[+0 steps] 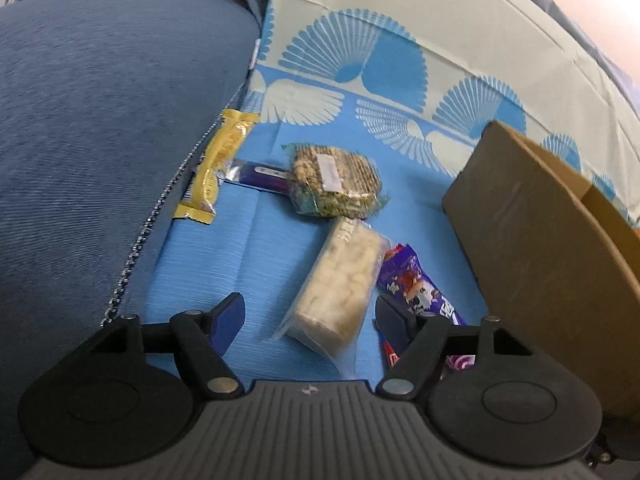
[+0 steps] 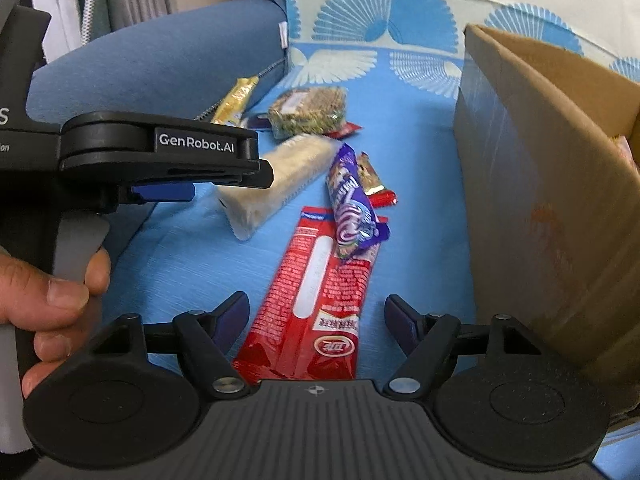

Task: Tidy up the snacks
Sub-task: 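Grasp the white nougat bar with the left tool while the right tool grasps the red wafer pack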

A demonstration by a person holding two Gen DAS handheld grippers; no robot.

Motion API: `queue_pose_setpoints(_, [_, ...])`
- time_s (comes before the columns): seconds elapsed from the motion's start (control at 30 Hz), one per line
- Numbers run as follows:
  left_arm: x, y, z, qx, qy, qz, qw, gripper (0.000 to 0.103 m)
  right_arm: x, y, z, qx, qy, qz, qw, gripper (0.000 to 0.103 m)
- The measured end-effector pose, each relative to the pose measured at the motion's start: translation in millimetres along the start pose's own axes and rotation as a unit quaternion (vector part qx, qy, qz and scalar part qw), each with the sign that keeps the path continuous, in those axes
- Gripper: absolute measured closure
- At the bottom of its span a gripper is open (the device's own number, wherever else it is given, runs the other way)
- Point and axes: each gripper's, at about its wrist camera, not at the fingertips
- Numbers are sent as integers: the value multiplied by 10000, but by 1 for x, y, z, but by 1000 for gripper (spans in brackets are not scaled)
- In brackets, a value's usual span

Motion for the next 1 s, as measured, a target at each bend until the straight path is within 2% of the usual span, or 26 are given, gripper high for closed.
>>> queue_pose_setpoints(0.27, [10, -5, -10, -117, 195, -330, 9992, 26, -5, -1, -3, -38, -99, 169, 9998, 27])
queue_pose_setpoints(0.37, [14, -7, -13, -129, 263, -472, 9985, 27, -6, -1, -3, -37, -116, 230, 9997, 32])
queue_pose_setpoints(0.4, [16, -8, -13, -127, 272, -535, 9981, 28, -7, -1, -3, -26, -99, 243, 9997, 37])
queue_pose_setpoints(0.43, [18, -9, -13, -129, 280, -597, 9977, 29, -7, -1, -2, -12, -82, 262, 9996, 43])
queue_pose_setpoints(0.47, [19, -10, -13, -128, 281, -645, 9974, 31, -8, 0, -2, 3, -68, 289, 9996, 44])
queue_pose_setpoints(0.57, [22, -12, -12, -127, 275, -742, 9968, 52, -8, 0, 0, 27, -42, 326, 9995, 50])
queue_pose_setpoints(0.63, [20, -11, -9, -175, 134, -697, 9973, 60, -6, 0, 2, 49, -16, 318, 9995, 52])
queue_pose_setpoints(0.77, [15, -8, 1, -238, -10, -532, 9983, 61, -5, -1, 8, 80, 53, 296, 9995, 54])
queue_pose_setpoints(1.0, [-2, -5, 29, -611, -129, 36, 9980, 62, -10, -3, 27, 137, 239, 303, 9992, 55])
Point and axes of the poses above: each gripper's, at about its wrist camera, not at the fingertips, and z roughly against the way its jaws point, x to its right, y to its top, and after that the axes turned 9 degrees about z, right-handed
